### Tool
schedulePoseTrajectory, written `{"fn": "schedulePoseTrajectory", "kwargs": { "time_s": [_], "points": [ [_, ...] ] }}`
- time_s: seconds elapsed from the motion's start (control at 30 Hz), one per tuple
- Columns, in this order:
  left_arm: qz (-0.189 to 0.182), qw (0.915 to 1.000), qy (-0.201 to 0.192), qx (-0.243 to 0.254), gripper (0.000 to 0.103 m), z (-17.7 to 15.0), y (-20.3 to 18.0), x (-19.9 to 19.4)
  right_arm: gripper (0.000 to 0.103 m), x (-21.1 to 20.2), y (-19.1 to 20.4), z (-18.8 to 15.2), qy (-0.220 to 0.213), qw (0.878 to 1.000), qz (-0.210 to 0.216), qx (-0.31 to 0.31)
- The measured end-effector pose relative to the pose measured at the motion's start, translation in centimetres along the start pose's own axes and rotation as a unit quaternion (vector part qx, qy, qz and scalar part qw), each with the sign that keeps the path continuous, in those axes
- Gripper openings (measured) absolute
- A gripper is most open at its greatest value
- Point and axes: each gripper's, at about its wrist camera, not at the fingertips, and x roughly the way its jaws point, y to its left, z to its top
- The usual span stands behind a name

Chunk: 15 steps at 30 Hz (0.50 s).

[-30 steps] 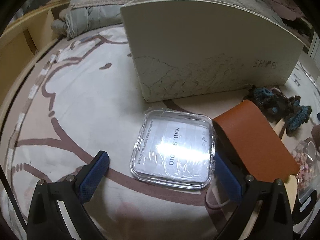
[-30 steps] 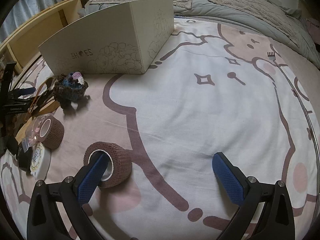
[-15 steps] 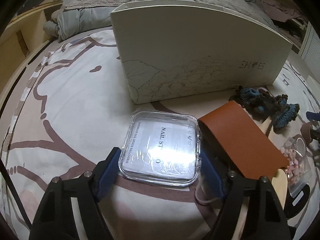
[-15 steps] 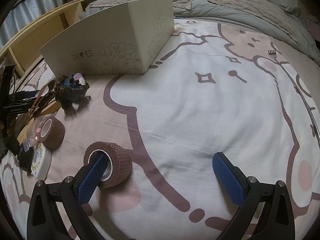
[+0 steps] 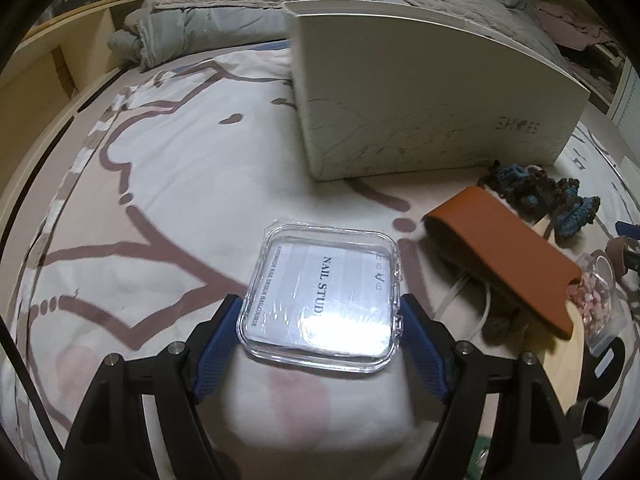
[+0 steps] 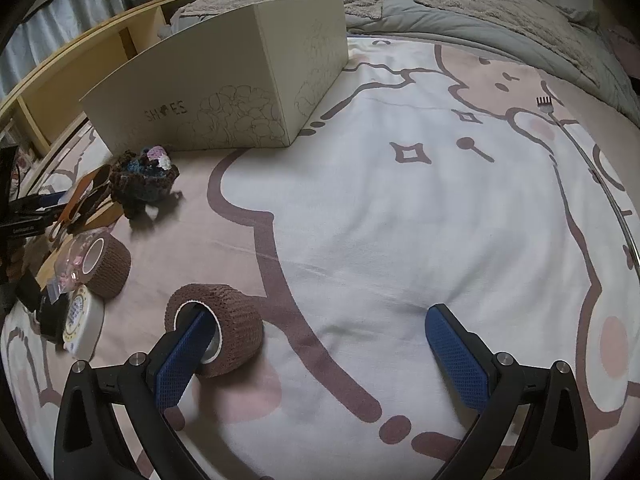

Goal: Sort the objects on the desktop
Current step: 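Close the right gripper on the brown tape roll while the left gripper closes on the clear case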

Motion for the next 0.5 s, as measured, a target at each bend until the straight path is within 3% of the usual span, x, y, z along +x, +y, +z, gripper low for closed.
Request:
{"fn": "schedulePoseTrajectory", "kwargs": {
  "time_s": [0.33,0.43,0.5],
  "points": [
    [0.015,0.9999,0.0,-0.006,0.078,-1.6,1.8,-0.7,0.103,0.3,0.0,0.2,0.011,1.0,-0.001,0.001],
    [0.016,0.9998,-0.003,-0.007,0.079,-1.7,1.8,-0.7,0.103,0.5,0.8,0.5,0.03,0.999,-0.023,-0.028],
    [0.019,0.9998,-0.004,-0.005,0.079,-1.9,1.7,-0.6,0.103,0.4,0.8,0.9,0.037,0.999,-0.016,-0.025]
  ]
}}
